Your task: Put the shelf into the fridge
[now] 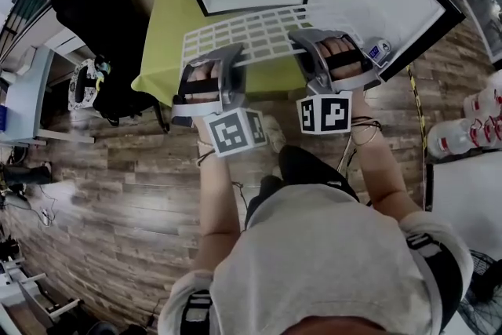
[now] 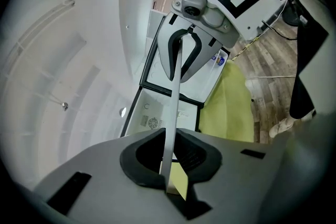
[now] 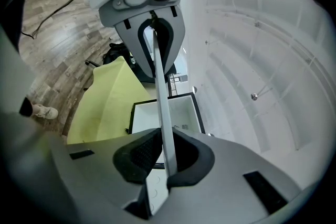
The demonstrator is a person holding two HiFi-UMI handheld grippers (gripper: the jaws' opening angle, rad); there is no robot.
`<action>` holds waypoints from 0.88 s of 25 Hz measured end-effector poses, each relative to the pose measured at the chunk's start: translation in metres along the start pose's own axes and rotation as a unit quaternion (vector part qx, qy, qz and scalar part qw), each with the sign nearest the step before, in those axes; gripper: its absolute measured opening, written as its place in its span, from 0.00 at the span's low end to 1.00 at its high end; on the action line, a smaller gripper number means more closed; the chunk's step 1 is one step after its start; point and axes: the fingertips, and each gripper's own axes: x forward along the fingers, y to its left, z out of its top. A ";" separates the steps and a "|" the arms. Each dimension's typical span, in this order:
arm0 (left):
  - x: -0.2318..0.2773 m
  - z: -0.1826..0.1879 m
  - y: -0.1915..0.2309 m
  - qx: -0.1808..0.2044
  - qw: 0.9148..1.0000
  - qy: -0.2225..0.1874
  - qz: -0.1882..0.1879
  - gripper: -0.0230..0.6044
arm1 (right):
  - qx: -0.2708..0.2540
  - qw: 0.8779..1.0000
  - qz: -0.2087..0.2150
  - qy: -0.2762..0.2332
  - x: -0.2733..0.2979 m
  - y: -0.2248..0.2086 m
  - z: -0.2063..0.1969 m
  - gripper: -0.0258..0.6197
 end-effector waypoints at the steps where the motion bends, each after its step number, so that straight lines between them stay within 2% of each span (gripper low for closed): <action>1: 0.004 -0.003 0.001 -0.001 1.000 0.001 -0.001 0.13 | 0.000 1.000 0.001 0.000 0.005 0.000 0.000 0.12; 7: 0.035 -0.018 0.010 -0.003 1.000 0.001 0.000 0.13 | -0.001 1.000 -0.001 -0.001 0.040 -0.003 -0.005 0.12; 16: 0.106 -0.051 0.053 0.023 0.999 0.019 0.013 0.13 | 0.022 0.999 -0.022 -0.019 0.128 -0.029 -0.013 0.12; 22: 0.151 -0.070 0.074 0.020 0.999 0.025 0.017 0.13 | 0.019 0.999 -0.025 -0.025 0.178 -0.043 -0.019 0.12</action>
